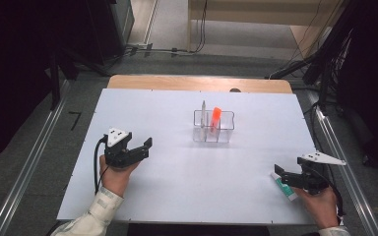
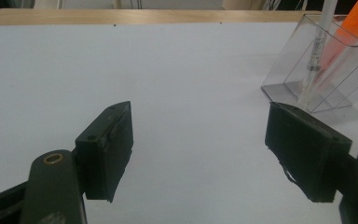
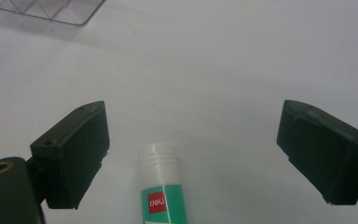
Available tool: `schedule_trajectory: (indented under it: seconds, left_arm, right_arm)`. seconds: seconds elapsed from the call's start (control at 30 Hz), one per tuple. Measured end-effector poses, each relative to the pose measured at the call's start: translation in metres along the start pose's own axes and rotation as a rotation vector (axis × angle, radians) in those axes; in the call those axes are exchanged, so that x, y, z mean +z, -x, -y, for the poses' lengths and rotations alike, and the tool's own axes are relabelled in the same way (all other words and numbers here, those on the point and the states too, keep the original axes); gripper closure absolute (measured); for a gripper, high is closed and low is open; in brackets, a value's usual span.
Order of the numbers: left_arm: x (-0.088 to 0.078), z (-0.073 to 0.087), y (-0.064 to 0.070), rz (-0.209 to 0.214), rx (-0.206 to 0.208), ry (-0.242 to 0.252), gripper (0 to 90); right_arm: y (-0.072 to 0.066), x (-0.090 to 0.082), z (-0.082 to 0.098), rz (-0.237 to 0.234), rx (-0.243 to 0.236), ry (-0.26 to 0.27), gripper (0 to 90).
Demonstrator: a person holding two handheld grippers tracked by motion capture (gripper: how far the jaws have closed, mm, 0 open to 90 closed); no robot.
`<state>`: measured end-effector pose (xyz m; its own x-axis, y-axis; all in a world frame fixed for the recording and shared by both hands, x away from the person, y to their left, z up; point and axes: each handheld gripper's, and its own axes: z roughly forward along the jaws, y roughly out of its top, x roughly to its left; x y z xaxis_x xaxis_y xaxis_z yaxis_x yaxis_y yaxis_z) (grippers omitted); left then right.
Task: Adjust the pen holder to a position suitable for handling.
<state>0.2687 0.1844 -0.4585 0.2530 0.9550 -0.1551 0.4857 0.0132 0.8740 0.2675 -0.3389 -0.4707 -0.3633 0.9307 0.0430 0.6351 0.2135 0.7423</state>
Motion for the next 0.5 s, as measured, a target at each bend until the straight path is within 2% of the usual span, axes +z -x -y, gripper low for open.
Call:
schedule_trajectory:
  seconds: [0.5]
  left_arm:
    - [0.0013,0.0006,-0.0009,0.001,-0.002,-0.005,23.7]
  right_arm:
    - [0.0003,-0.0010,0.0012,0.001,-0.002,-0.004,8.0]
